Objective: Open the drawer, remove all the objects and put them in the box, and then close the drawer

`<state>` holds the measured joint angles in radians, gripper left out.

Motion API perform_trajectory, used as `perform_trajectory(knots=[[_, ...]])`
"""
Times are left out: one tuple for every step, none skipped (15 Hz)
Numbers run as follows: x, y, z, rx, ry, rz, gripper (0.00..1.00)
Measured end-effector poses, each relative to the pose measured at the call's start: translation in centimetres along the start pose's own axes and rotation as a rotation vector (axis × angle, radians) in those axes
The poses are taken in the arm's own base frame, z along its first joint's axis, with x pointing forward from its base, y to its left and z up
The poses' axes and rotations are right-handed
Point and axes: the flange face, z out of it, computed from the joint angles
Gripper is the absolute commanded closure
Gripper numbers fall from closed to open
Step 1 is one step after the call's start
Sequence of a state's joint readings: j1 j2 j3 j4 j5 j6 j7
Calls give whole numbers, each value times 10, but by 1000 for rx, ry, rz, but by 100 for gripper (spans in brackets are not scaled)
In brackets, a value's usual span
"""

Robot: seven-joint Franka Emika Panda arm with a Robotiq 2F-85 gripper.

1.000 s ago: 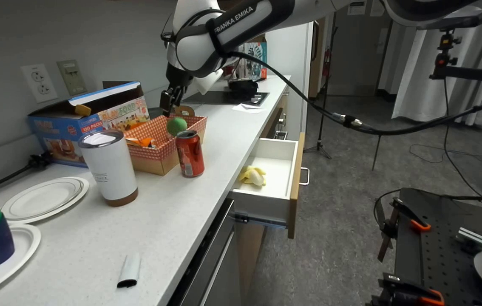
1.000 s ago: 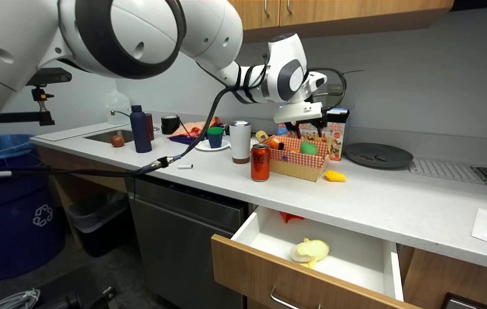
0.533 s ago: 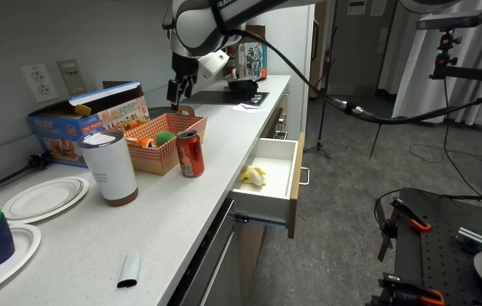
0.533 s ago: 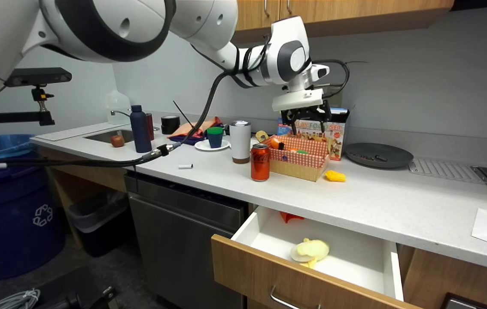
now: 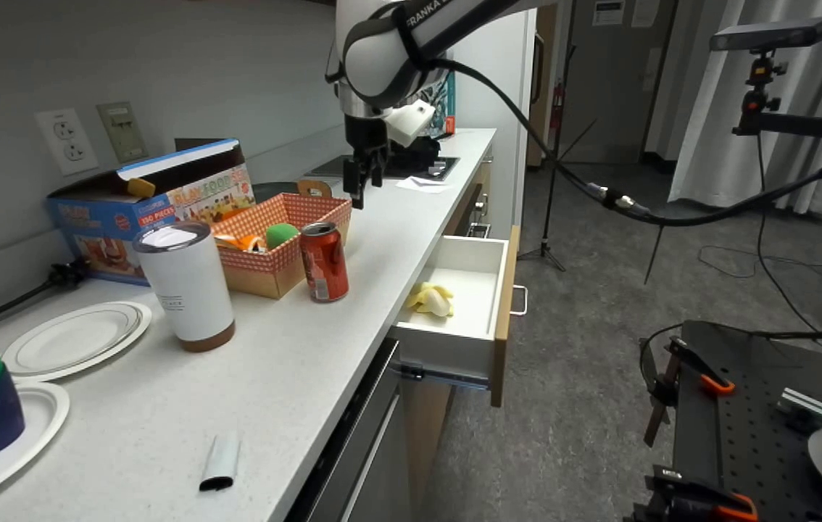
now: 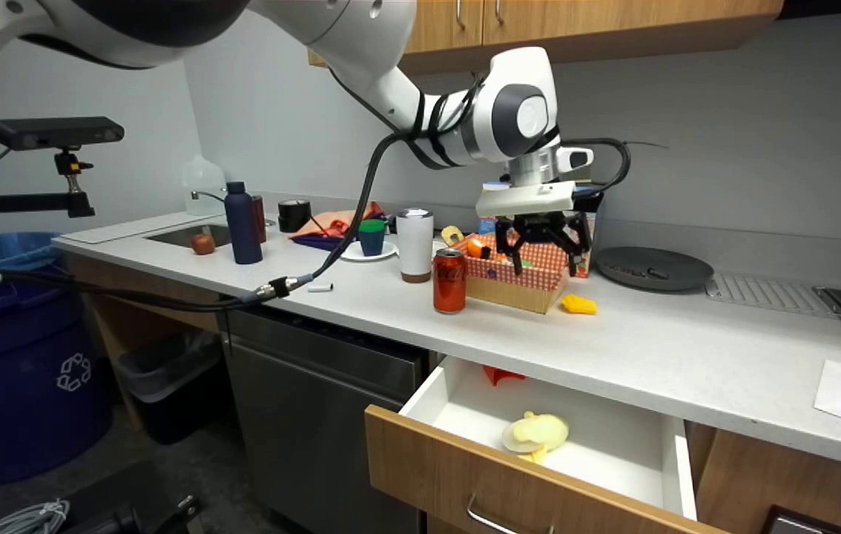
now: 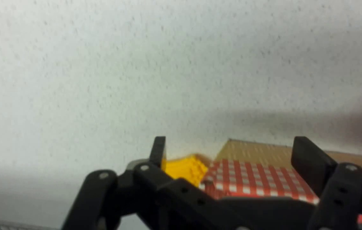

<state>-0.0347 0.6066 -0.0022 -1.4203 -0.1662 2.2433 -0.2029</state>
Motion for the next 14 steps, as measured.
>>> perform_trajectory(knots=[[-11,6,12,2,-30,17,0],[-21,11,24,4,-58,35,0],[-32,17,36,7,-86,53,0],[-43,22,47,10,-113,70,0],[-53,26,58,13,-138,85,0],[-63,30,68,18,-161,98,0],[-72,32,76,26,-182,109,0],[-80,33,85,38,-201,121,0],[-88,33,92,50,-218,131,0],[-93,32,99,64,-231,142,0],[-97,30,103,75,-240,149,0],[-100,28,107,84,-247,155,0],[-103,25,111,95,-256,160,0],[-107,22,116,106,-265,166,0]])
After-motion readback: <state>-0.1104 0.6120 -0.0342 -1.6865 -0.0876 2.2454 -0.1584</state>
